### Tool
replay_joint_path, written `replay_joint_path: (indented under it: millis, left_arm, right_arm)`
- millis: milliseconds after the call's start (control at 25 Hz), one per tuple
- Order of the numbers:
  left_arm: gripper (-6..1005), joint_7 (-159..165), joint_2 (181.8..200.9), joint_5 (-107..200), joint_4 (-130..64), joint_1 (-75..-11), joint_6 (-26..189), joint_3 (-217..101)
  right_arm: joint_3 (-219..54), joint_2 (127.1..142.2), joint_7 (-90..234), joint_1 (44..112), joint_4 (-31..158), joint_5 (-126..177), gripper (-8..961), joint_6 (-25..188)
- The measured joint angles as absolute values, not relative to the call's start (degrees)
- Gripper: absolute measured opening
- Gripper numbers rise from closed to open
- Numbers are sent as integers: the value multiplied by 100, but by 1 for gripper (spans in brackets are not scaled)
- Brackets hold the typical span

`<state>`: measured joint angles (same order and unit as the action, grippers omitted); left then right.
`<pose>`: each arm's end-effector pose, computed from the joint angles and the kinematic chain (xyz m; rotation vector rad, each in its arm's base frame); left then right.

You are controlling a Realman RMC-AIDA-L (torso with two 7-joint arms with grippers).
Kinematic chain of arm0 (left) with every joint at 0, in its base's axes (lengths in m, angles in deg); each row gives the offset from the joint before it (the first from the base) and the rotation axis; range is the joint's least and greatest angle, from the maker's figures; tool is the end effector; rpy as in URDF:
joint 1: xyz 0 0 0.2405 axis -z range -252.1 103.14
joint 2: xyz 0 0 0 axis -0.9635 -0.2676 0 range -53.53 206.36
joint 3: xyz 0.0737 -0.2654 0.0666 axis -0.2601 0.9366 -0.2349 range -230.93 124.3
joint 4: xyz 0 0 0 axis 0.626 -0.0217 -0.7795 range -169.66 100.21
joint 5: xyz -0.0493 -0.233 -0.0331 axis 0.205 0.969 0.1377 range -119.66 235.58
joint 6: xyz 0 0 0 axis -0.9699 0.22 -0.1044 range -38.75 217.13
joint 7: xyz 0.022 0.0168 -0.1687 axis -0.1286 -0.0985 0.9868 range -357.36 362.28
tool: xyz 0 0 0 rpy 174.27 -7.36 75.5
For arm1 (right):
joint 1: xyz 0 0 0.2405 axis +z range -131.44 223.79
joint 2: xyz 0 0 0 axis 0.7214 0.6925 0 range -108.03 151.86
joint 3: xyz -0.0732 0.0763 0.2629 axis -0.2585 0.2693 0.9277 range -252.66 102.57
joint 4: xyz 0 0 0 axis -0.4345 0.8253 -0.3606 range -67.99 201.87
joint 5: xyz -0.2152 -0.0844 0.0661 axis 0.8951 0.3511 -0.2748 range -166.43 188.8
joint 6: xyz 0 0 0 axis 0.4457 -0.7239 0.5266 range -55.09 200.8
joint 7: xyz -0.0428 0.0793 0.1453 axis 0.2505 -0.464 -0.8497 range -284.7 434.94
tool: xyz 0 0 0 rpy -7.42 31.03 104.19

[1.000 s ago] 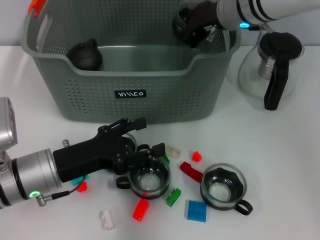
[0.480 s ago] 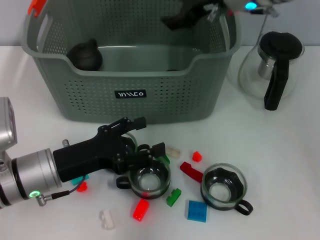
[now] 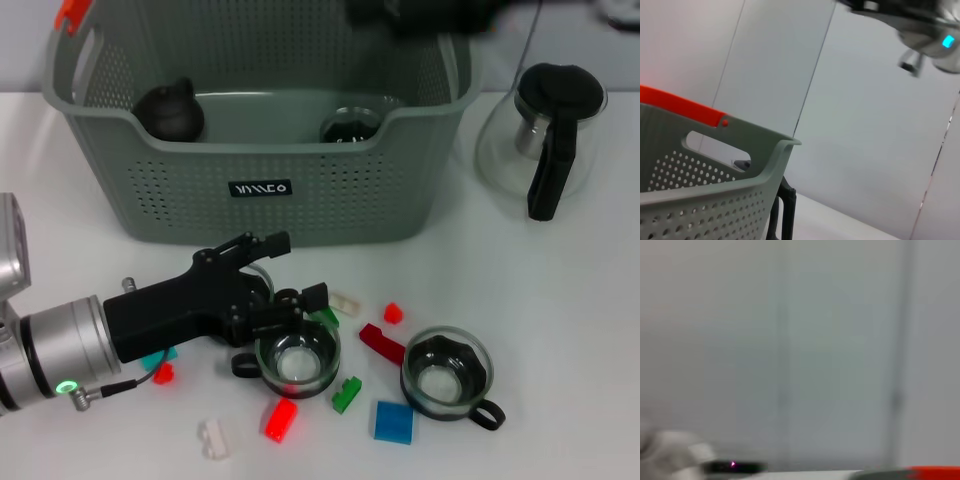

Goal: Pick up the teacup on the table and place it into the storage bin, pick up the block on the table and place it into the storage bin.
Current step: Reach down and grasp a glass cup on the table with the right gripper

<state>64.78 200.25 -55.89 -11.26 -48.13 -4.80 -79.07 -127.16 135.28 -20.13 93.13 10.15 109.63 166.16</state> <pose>-0.2984 0.3180 -0.0849 -2.5546 -0.6653 -1.0710 0.0844 0.4495 0.0483 -2.8523 -0.0032 0.8506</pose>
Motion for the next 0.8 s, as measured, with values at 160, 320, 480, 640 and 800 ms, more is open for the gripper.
replay_joint_path:
  millis: [160, 320, 480, 640, 800]
  left_arm:
    - [889, 6477, 20023, -5581, -1126, -4816, -481, -7907]
    - [888, 6470, 20008, -5577, -1103, -4813, -469, -7907]
    - [887, 6469, 19993, -5576, -1082, -4811, -465, -7907]
    - [886, 6468, 19980, -5576, -1074, -4810, -445, -7907]
    - [885, 6468, 19973, -5573, -1075, -4806, -434, -7907]
  right_arm:
    - [-12576, 13416, -1731, 8868, 850, 11023, 778, 17805]
    - [-12663, 13347, -1504, 8537, 750, 11402, 777, 18565]
    - [-13047, 13344, -1457, 8361, 744, 12047, 776, 18607]
    - [-13200, 13525, -1443, 8434, 786, 13046, 775, 18608]
    - [-13204, 13832, -1471, 8587, 769, 14090, 770, 18551]
